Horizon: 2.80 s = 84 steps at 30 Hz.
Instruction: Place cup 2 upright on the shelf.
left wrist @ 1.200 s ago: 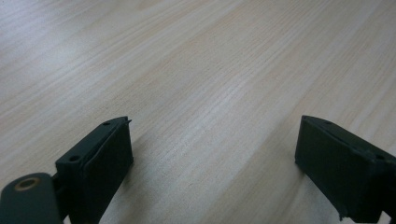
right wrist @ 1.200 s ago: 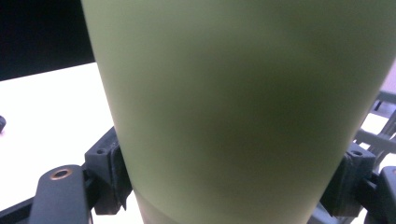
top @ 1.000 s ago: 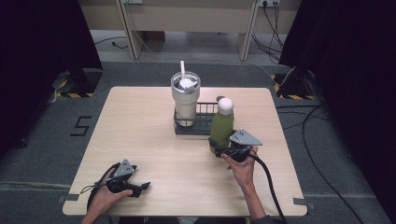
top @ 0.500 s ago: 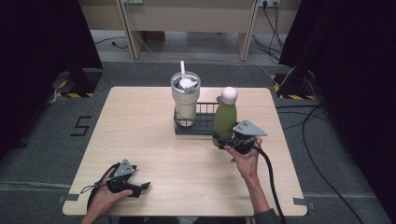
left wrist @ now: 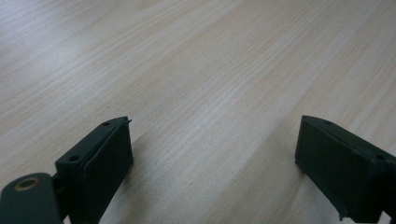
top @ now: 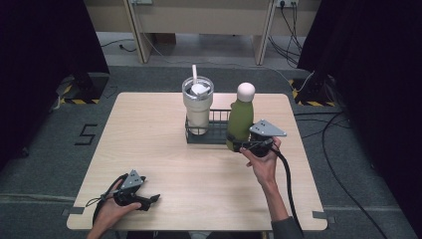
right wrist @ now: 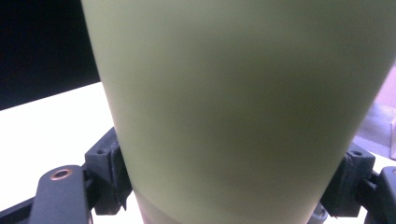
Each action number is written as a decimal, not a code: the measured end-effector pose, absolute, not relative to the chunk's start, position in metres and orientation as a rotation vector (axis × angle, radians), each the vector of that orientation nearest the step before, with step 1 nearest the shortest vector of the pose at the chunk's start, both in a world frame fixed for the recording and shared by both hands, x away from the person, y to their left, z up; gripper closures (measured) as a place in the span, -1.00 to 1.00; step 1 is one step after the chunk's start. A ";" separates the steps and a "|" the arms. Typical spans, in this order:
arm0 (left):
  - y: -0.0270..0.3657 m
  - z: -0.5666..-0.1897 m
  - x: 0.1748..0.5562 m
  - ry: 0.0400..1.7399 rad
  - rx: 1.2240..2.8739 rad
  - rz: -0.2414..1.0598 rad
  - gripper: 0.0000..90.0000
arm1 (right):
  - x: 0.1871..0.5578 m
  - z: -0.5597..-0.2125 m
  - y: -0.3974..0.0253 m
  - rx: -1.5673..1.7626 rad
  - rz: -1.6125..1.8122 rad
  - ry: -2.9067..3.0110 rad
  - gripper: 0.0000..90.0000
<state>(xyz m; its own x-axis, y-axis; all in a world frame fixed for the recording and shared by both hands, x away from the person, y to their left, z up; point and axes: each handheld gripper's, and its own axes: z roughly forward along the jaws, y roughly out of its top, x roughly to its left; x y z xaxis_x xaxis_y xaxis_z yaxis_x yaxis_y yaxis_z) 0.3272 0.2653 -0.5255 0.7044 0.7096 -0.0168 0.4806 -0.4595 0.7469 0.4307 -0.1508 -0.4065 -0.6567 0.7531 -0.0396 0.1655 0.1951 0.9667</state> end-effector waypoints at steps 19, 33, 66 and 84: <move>0.265 -0.525 0.327 0.904 2.146 0.384 -0.77 | 0.451 -0.380 -0.145 0.870 1.464 1.958 -0.53; 0.265 -0.525 0.327 0.904 2.146 0.384 -0.77 | 0.481 -0.375 -0.142 0.920 1.439 1.946 -0.53; 0.265 -0.525 0.327 0.907 2.145 0.382 -0.77 | 0.535 -0.398 -0.125 1.005 1.409 1.939 -0.53; 0.266 -0.525 0.327 0.905 2.147 0.382 -0.77 | 0.544 -0.420 -0.117 1.019 1.420 1.945 -0.53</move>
